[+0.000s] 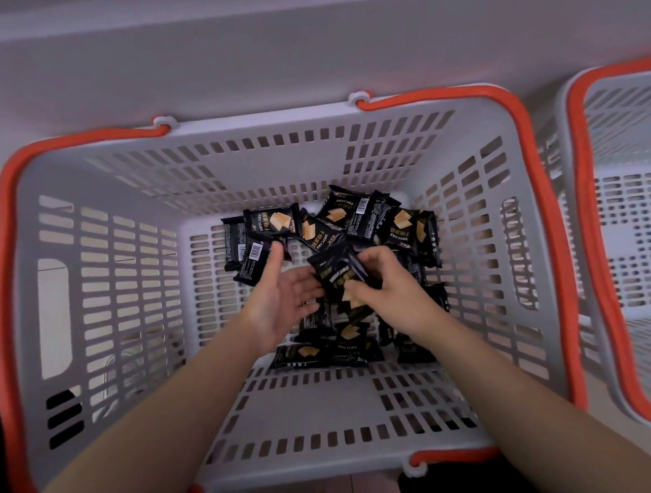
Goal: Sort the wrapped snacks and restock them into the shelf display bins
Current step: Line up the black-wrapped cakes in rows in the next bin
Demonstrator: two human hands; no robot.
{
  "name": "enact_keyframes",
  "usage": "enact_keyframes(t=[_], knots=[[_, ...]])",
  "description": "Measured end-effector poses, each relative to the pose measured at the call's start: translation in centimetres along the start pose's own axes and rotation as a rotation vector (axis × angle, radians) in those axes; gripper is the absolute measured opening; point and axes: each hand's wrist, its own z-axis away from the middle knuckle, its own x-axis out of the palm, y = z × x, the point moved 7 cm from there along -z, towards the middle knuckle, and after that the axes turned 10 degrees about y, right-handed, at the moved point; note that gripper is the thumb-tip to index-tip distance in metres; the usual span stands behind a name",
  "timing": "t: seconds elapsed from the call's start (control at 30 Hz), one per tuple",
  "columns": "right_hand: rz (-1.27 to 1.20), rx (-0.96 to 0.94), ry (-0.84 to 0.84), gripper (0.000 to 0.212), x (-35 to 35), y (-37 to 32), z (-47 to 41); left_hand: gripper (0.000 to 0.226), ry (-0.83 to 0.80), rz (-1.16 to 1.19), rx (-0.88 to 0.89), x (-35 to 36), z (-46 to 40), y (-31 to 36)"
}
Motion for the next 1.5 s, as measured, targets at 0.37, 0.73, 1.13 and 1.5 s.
enact_keyframes(t=[0.37, 0.73, 1.13, 1.5], knots=[[0.113, 0.048, -0.046, 0.039, 1.2, -0.3, -1.5, 0.043, 0.206, -0.152, 0.259, -0.2, -0.7, 0.6], [1.085, -0.066, 0.197, 0.073, -2.8, 1.7, -6.9, 0.058, 0.328, -0.33, 0.183, -3.3, -2.1, 1.6], [0.624, -0.246, 0.35, 0.02, -6.7, -2.5, -3.7, 0.046, 0.316, -0.395, 0.311, -2.4, 0.6, 6.1], [-0.107, -0.263, 0.131, 0.027, -9.9, -18.6, 8.3, 0.01, 0.079, -0.179, 0.598, 2.1, 12.8, 14.2]])
